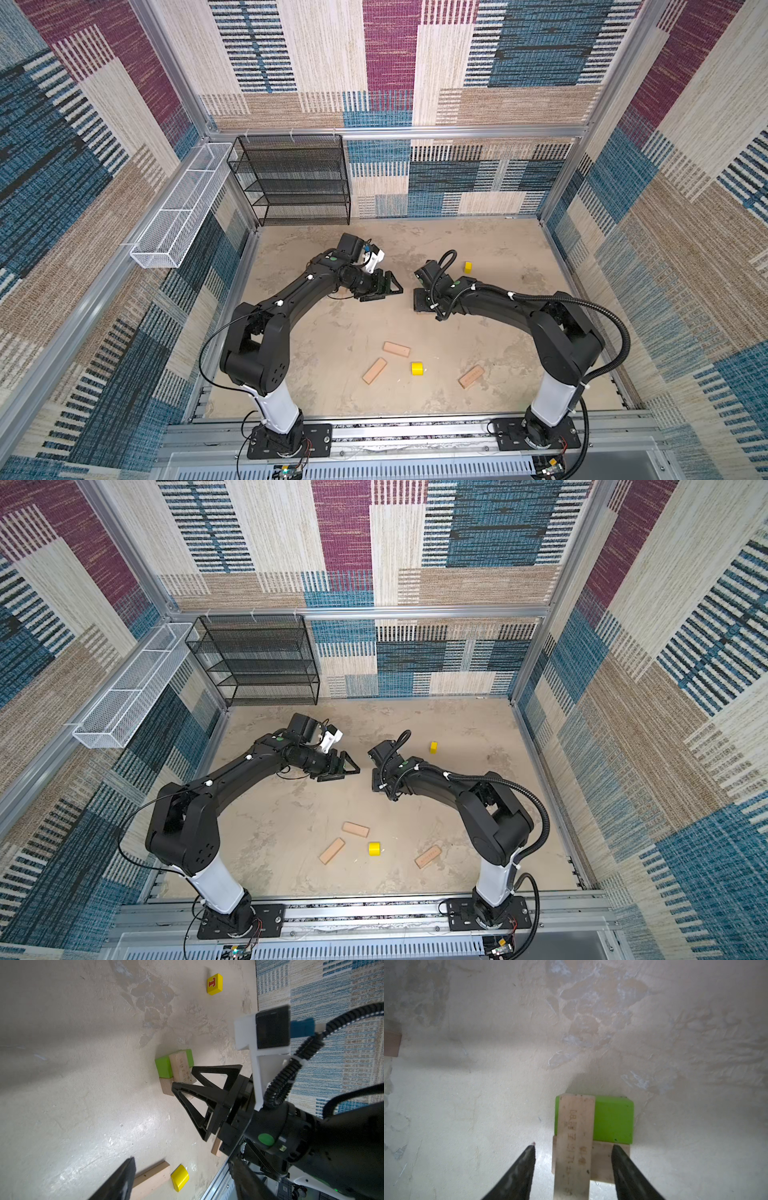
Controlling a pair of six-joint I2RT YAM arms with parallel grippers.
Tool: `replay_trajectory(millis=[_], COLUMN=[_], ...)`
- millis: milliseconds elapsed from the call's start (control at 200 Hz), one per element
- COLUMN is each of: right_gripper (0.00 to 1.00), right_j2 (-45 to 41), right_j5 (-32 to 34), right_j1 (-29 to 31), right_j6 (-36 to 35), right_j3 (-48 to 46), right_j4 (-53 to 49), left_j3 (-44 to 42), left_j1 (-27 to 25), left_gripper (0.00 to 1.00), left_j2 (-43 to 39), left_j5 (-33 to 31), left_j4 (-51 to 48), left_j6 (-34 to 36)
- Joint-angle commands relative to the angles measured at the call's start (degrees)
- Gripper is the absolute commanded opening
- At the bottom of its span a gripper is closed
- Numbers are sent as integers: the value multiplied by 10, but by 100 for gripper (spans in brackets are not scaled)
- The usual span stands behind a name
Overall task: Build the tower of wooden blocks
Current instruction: 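Open the right gripper to release the plank against the block stack, then raise the right gripper and move it toward the loose wooden blocks nearer the robot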
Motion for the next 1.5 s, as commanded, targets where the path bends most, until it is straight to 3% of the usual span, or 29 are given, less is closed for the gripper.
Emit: replay_trajectory(millis=[0,456,691,1002,1037,1412,1493], right_gripper=[62,72,93,96,100,100,96], right_j2=[-9,-40,-62,-77,-81,-115,-117], right_j5=[5,21,36,55,61,117,113], right_j1=[0,0,0,0,0,-2,-4], right_j6=[1,3,8,7,10,79,86], right_j3=[2,-8,-18,-16,-18,-37,-42], right_j4=[3,12,25,35,37,16,9], left_j3=[-1,2,3,2,2,2,1], left_j1=[2,2,1,2,1,-2,-5], left_gripper=[78,78,78,78,78,78,78], left_j2=[-7,-25,-26,-35,-36,-54,-62], left_j5=[0,-32,-32,-43,-43,-54,-86], left_j4=[4,-11,-11,-14,-13,-16,-16], left_j6=[0,17,17,22,22,33,41])
